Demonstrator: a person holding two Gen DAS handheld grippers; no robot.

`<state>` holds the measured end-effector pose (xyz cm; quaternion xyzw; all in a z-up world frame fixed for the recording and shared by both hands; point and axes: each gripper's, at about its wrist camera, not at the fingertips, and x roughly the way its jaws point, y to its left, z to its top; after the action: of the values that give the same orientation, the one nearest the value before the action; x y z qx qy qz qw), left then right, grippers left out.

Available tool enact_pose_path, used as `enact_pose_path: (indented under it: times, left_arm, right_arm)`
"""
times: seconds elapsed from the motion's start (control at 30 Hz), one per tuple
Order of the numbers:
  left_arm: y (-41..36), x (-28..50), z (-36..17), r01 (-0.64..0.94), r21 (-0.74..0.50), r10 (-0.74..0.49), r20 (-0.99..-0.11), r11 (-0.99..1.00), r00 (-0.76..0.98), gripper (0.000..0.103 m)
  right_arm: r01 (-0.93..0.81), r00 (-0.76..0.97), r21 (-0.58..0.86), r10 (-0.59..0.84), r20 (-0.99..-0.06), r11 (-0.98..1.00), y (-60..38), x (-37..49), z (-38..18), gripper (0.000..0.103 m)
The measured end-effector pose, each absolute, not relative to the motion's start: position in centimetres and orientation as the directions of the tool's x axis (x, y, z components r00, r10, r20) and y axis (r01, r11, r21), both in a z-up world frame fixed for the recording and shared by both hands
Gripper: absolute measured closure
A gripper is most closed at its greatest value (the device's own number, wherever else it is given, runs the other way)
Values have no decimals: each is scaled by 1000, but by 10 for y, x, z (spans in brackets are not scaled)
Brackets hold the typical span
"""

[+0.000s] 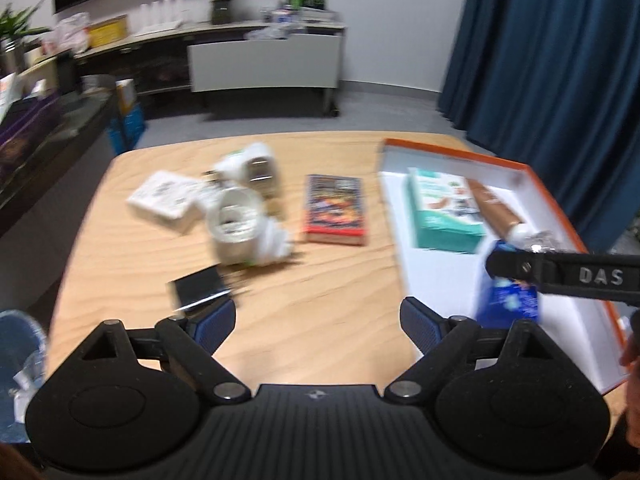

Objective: Organize rigid objects
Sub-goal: 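Lower the blue tin with the left tool while the right tool lowers the glass bottle into the box, then grasp the black charger on the table with the left tool, then grasp the playing-card box with the right tool while the left tool holds the charger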

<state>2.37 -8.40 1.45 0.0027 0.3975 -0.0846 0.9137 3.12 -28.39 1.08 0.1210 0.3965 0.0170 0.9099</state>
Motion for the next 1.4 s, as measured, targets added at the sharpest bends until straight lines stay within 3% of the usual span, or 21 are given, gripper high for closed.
enact_pose_path:
  times: [0.23, 0.7, 0.83, 1.0, 1.4]
  left_arm:
    - [-32, 21, 1, 98, -52, -106, -727, 994, 679, 11]
    - [-6, 68, -32, 303, 77, -172, -681, 950, 711, 11]
    - [-13, 76, -37, 372, 60, -235, -680, 926, 694, 17]
    - [-17, 73, -45, 399, 57, -252, -691, 915, 677, 46]
    - [-6, 43, -38, 255, -30, -210, -665, 967, 716, 46]
  right_arm:
    - [-29, 670, 239, 196, -716, 971, -246, 28, 8, 15]
    - [26, 668, 252, 170, -724, 967, -253, 29, 7, 15]
    - [45, 673, 255, 160, -722, 966, -258, 31, 10, 15]
    - [49, 683, 247, 148, -716, 968, -259, 32, 13, 15]
    - [17, 667, 239, 167, -726, 971, -247, 42, 8, 15]
